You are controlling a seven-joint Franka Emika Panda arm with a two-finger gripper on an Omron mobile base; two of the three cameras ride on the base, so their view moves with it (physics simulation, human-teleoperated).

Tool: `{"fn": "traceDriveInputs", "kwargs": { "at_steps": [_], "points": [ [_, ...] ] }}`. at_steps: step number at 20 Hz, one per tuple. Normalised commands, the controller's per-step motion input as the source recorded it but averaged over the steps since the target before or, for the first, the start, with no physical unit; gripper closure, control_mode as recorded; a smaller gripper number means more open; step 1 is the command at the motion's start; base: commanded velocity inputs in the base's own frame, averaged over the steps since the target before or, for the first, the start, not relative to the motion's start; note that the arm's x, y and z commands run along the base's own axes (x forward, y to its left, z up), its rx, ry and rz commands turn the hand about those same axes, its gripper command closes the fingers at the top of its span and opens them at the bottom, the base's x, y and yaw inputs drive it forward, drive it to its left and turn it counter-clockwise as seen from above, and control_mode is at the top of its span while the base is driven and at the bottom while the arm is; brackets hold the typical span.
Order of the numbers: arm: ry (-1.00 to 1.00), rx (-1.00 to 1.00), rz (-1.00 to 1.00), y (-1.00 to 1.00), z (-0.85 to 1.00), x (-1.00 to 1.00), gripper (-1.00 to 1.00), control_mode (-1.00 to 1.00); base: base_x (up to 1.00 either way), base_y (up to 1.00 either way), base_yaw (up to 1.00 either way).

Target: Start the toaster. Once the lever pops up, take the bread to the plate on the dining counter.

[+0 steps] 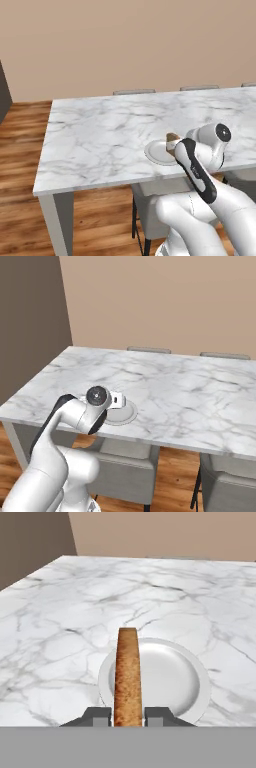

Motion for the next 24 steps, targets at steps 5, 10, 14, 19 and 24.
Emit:
{"fn": "traceDriveInputs", "kwargs": {
  "at_steps": [5, 10, 14, 19, 24],
  "points": [
    [-0.01, 0.0, 0.0, 0.0, -0.15, 0.35, 1.0, -1.0, 0.0, 0.0, 0.0],
    [0.0, 0.0, 0.0, 0.0, 0.0, 0.39, 1.0, -1.0, 0.0, 0.0, 0.0],
    [0.0, 0.0, 0.0, 0.0, -0.1, 0.22, 1.0, -1.0, 0.0, 0.0, 0.0],
    [0.0, 0.0, 0.0, 0.0, -0.27, 0.07, 1.0, -1.0, 0.0, 0.0, 0.0],
    [0.0, 0.0, 0.0, 0.0, -0.18, 0.02, 1.0, -1.0, 0.0, 0.0, 0.0]
  ]
}}
